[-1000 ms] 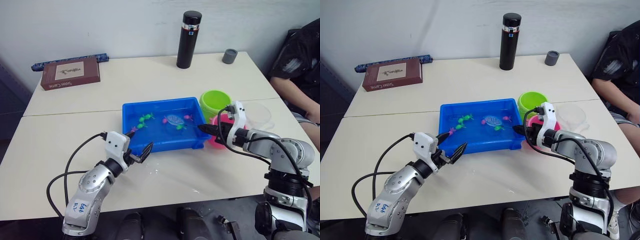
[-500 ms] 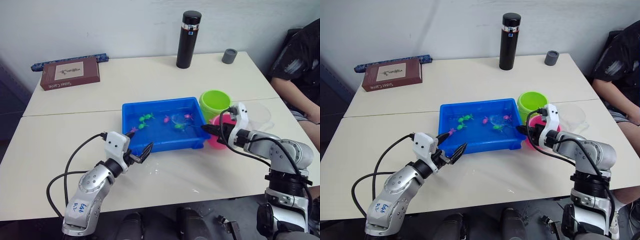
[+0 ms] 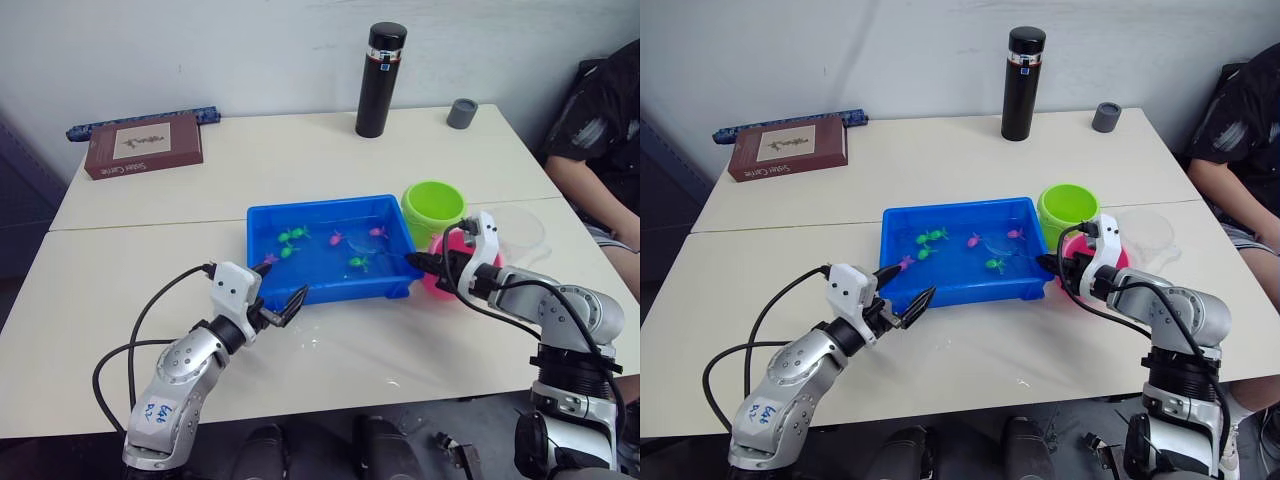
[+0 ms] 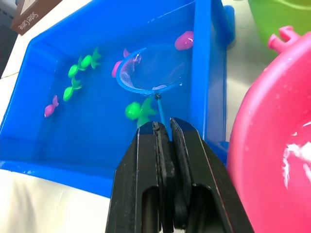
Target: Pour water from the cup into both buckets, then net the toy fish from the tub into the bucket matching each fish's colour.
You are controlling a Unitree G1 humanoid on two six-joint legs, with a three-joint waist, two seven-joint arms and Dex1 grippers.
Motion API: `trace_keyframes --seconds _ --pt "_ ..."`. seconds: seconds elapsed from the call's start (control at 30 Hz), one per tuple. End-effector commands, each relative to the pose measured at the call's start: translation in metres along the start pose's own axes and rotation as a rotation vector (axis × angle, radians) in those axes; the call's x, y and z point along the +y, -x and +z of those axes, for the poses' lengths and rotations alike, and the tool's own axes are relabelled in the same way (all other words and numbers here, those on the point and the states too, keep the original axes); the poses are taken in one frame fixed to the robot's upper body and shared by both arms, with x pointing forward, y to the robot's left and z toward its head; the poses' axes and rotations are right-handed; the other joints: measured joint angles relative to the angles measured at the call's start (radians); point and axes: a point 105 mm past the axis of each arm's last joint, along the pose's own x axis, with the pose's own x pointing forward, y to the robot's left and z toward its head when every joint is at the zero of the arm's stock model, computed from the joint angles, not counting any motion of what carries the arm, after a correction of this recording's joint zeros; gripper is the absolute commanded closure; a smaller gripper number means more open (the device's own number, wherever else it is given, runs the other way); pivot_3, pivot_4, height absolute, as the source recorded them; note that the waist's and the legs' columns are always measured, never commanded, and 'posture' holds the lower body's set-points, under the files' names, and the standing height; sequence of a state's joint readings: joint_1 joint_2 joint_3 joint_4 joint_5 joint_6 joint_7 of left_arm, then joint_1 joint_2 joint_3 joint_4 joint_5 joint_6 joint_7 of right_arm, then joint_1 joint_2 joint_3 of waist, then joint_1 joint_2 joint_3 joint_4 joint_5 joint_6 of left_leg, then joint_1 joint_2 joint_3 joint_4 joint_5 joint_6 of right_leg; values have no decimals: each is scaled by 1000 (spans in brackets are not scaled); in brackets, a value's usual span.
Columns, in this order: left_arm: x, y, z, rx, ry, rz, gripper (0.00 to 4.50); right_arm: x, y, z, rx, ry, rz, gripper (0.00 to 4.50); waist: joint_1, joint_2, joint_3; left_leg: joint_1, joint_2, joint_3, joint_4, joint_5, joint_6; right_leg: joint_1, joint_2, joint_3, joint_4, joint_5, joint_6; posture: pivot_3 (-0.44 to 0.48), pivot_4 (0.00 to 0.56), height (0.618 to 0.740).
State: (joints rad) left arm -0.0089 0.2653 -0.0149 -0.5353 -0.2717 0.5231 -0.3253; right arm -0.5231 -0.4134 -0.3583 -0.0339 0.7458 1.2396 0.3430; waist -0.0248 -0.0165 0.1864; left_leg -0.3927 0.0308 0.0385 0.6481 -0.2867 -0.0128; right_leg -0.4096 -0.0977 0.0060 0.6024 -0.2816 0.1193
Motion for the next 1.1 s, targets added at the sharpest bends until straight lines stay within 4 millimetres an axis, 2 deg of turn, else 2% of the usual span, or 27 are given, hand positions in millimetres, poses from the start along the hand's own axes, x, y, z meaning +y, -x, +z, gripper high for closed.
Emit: trace_keyframes --seconds 0.03,0.57,0.9,1.1 --pt "-9 0 16 -55 -25 -53 55 -10 5 2 -16 0 -46 4500 -1 0 0 0 0 0 0 0 0 0 0 0 0 0 0 0 150 740" --pt "-11 -2 18 -54 -21 -75 55 -14 3 21 -84 42 -105 4500 3 0 0 0 0 0 0 0 0 0 0 0 0 0 0 0 150 740" --pt "-12 -4 17 -54 -19 -81 55 6 1 26 -110 93 -69 4500 4 0 0 0 0 0 0 0 0 0 0 0 0 0 0 0 150 740" --pt "-12 -4 17 -54 -19 -80 55 8 1 28 -122 119 -75 4500 0 0 0 -1 0 0 -1 0 0 -1 0 0 0 0 0 0 150 740"
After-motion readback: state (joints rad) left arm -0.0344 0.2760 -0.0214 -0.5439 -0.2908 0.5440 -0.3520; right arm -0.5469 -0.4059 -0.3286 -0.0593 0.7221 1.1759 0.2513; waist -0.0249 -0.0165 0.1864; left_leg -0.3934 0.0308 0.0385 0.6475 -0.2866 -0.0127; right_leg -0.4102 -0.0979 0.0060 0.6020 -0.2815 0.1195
